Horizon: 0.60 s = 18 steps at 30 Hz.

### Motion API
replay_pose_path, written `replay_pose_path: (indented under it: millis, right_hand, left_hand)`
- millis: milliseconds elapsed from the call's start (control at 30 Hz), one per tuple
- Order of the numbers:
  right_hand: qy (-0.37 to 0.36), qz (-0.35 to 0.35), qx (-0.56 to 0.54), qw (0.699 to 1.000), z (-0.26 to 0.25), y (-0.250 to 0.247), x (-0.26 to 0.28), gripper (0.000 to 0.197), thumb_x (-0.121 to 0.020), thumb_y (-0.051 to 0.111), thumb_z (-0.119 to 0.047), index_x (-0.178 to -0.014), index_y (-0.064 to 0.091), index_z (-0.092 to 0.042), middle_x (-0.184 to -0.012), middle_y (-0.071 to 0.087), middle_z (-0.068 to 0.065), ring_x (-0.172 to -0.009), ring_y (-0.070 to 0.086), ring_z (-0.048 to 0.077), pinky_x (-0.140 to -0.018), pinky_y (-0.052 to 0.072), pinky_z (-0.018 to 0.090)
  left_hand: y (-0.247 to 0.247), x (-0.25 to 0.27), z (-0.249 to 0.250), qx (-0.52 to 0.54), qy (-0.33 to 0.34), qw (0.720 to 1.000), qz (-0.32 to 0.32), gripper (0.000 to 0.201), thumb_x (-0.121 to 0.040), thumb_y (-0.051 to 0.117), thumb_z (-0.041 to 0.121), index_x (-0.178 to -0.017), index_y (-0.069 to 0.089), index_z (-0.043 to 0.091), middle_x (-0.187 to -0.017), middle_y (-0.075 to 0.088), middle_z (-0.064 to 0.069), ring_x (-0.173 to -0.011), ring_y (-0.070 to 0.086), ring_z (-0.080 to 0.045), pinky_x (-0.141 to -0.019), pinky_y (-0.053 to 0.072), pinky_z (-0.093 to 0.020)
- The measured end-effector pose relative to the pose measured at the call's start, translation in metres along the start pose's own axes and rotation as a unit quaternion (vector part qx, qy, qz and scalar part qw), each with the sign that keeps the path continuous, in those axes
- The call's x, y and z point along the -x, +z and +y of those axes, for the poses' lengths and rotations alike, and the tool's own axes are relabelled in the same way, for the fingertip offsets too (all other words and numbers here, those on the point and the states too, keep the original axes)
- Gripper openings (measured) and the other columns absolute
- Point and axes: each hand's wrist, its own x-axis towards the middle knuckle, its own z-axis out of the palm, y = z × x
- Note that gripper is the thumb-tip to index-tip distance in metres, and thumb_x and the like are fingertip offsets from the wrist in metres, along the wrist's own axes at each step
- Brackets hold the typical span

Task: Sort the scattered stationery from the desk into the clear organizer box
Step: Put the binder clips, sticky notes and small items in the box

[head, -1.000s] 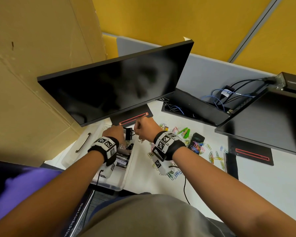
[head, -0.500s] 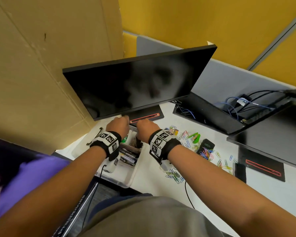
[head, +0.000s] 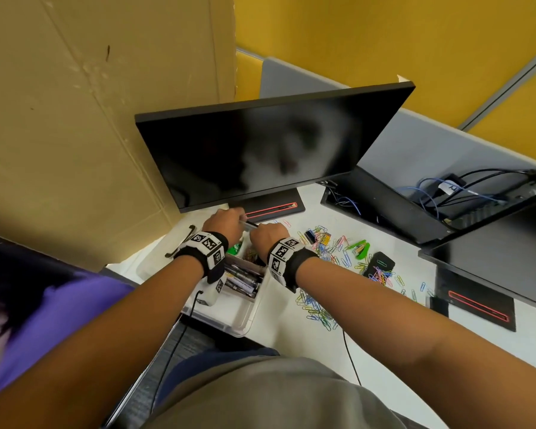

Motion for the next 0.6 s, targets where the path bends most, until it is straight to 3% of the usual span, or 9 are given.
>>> replay_pose_path:
  millis: [133,233,433,600]
  right_hand:
    - [-0.016,-0.009,0.037,0.999,0.005,0.003,-0.005,0.023,-0.100,0.047,-0.019,-0.108,0.067,-0.012,-0.107,0.069,0.006,-0.097,0.067,0.025,-0.070,0.045,0.031]
    - [-0.057,-0.019,0.070,0.996,0.009,0.005,-0.003,0.021,-0.098,0.048,-0.011,-0.107,0.066,-0.008,-0.105,0.069,0.009,-0.094,0.068,0.029,-0.068,0.047,0.032]
    - [-0.098,-0.085,0.100,0.986,0.000,0.008,-0.003,0.024,-0.097,0.047,-0.009,-0.114,0.063,-0.003,-0.118,0.064,0.012,-0.107,0.063,0.029,-0.076,0.047,0.034]
    - [-0.129,-0.133,0.169,0.968,-0.008,0.019,-0.022,0.027,-0.090,0.064,-0.019,-0.116,0.062,-0.011,-0.113,0.065,0.006,-0.101,0.066,0.026,-0.076,0.057,0.038]
  left_hand:
    - [0.002,-0.001,-0.006,0.003,0.008,1.000,-0.011,0.021,-0.094,0.049,0.019,-0.108,0.061,0.030,-0.109,0.063,-0.011,-0.093,0.062,-0.030,-0.080,0.049,-0.035]
    - [0.003,-0.002,-0.010,0.002,0.012,1.000,-0.017,0.025,-0.094,0.050,0.016,-0.113,0.060,0.029,-0.111,0.060,-0.012,-0.095,0.061,-0.031,-0.081,0.047,-0.034]
    - [0.003,-0.006,-0.012,-0.004,0.025,0.999,-0.023,0.026,-0.094,0.049,0.015,-0.112,0.061,0.029,-0.110,0.056,-0.011,-0.090,0.060,-0.029,-0.080,0.045,-0.033]
    - [0.005,-0.009,-0.015,-0.010,0.036,0.999,-0.030,0.023,-0.092,0.050,0.016,-0.103,0.059,0.034,-0.107,0.060,-0.009,-0.084,0.061,-0.026,-0.071,0.042,-0.029]
